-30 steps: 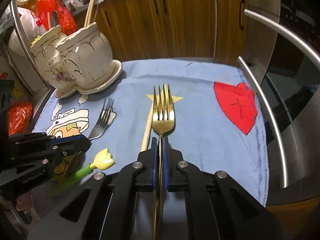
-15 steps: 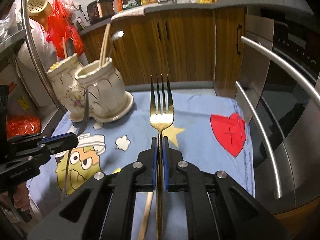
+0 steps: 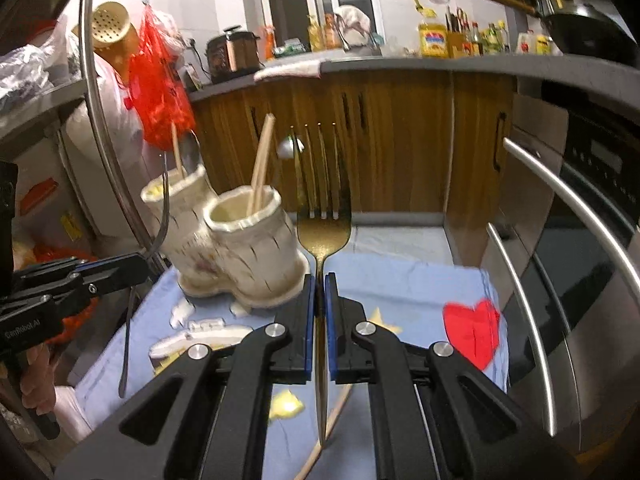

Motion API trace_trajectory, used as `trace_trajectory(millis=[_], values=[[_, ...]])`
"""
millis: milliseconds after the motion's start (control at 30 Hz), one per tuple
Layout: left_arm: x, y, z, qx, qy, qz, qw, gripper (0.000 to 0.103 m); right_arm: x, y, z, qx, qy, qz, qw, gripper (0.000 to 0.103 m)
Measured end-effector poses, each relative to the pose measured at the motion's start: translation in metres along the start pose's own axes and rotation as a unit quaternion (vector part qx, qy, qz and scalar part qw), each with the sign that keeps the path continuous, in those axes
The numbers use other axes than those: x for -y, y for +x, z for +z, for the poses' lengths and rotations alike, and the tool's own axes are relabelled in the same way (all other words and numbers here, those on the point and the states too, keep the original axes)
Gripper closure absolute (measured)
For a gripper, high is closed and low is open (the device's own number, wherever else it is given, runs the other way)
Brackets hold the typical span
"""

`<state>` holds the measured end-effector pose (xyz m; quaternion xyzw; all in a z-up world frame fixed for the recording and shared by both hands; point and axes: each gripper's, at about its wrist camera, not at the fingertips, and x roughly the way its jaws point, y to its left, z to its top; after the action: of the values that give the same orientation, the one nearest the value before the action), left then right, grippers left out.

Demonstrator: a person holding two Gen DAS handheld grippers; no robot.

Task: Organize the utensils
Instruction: 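Lift the silver fork and gold spoon and carry them over the holder cups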

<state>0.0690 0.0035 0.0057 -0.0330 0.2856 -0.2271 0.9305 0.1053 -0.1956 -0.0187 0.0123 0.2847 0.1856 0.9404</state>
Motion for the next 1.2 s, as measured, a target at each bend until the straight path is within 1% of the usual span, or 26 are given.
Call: trace_trajectory(millis=[333, 533, 700, 800, 933, 1033, 1100, 1200], values=[[-0.026, -0.036, 0.044, 0.07, -0.011, 0.02, 0.9973, 0.098, -0.028, 0.002, 0.05, 0.055, -0.024, 0.024, 0.998, 0.098], [-0.048, -0.05, 0.081, 0.118, -0.021, 0.037, 0.9921, 0.098, -0.038, 0.012, 0.082, 0.081, -0.027, 0.038, 0.996, 0.098], [-0.072, -0.044, 0.113, 0.144, -0.037, 0.053, 0.9875, 0.098, -0.048, 0.021, 0.112, 0.114, -0.021, 0.054, 0.992, 0.098], [-0.083, -0.031, 0.127, 0.154, -0.043, 0.073, 0.9844, 0.098, -0.055, 0.032, 0.126, 0.126, -0.021, 0.058, 0.99, 0.098], [-0.095, -0.012, 0.131, 0.163, -0.045, 0.097, 0.9808, 0.098, -0.059, 0.047, 0.135, 0.139, -0.02, 0.054, 0.989, 0.098], [-0.103, 0.002, 0.127, 0.168, -0.046, 0.11, 0.9786, 0.098, -0.06, 0.058, 0.134, 0.144, -0.022, 0.045, 0.988, 0.098], [-0.106, 0.012, 0.122, 0.171, -0.04, 0.115, 0.9777, 0.098, -0.059, 0.064, 0.131, 0.143, -0.022, 0.041, 0.989, 0.098], [-0.109, 0.023, 0.111, 0.166, -0.037, 0.116, 0.9785, 0.098, -0.056, 0.077, 0.12, 0.128, -0.022, 0.038, 0.991, 0.098]])
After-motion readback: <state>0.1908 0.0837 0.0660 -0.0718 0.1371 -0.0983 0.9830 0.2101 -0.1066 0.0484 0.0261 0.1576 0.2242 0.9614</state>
